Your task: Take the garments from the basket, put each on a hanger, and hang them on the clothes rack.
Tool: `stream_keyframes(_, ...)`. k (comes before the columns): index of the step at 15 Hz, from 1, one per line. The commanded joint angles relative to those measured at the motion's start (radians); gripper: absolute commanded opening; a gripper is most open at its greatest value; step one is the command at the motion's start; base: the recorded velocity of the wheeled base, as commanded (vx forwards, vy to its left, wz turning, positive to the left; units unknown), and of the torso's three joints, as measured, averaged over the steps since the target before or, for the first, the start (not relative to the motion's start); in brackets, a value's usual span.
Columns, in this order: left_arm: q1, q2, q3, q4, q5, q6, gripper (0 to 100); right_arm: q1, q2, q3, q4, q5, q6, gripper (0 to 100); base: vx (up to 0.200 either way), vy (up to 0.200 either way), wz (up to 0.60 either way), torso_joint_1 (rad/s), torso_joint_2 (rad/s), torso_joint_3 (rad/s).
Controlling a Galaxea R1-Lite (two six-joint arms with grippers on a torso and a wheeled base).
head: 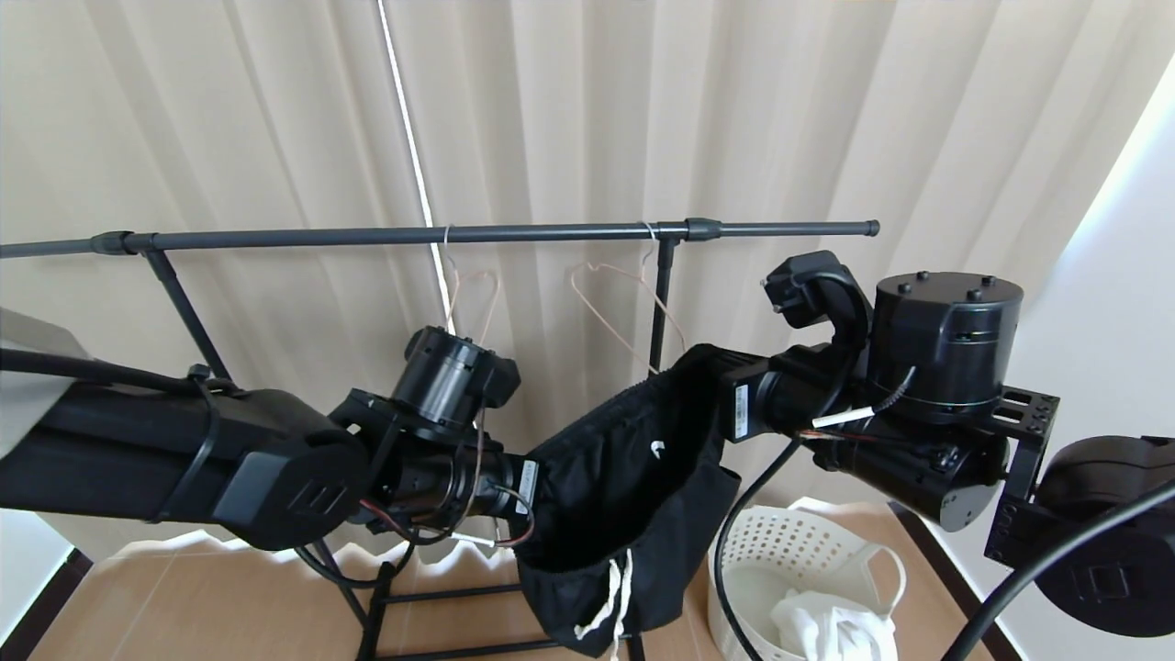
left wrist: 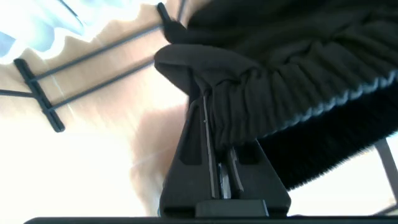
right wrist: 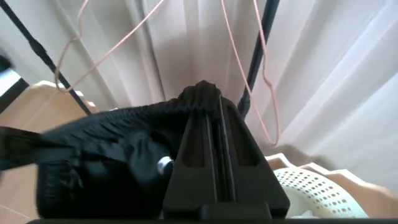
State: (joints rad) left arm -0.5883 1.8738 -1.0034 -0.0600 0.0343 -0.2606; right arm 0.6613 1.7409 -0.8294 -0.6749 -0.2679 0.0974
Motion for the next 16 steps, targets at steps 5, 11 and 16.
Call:
stream_keyframes(5,0.065,-0.074,-0.012,-0.001,0.102,-0.002,0,-0.042,0.078,0.001,0.0,-0.025,-0.059,0,0.0,0.0,0.0,0.0,0.0,0.0)
stream_keyframes(11,0.102,-0.104,-0.142,0.068,0.191,0.038,0,-0.066,0.071,-0.163,0.225,-0.04,-0.249,0,0.0,0.0,0.0,0.0,0.0,0.0)
stream_keyframes(16,0.114,-0.105,-0.348,0.261,0.204,0.044,0,-0.069,0.111,-0.568,0.747,-0.021,-0.208,0,0.0,0.0,0.0,0.0,0.0,0.0)
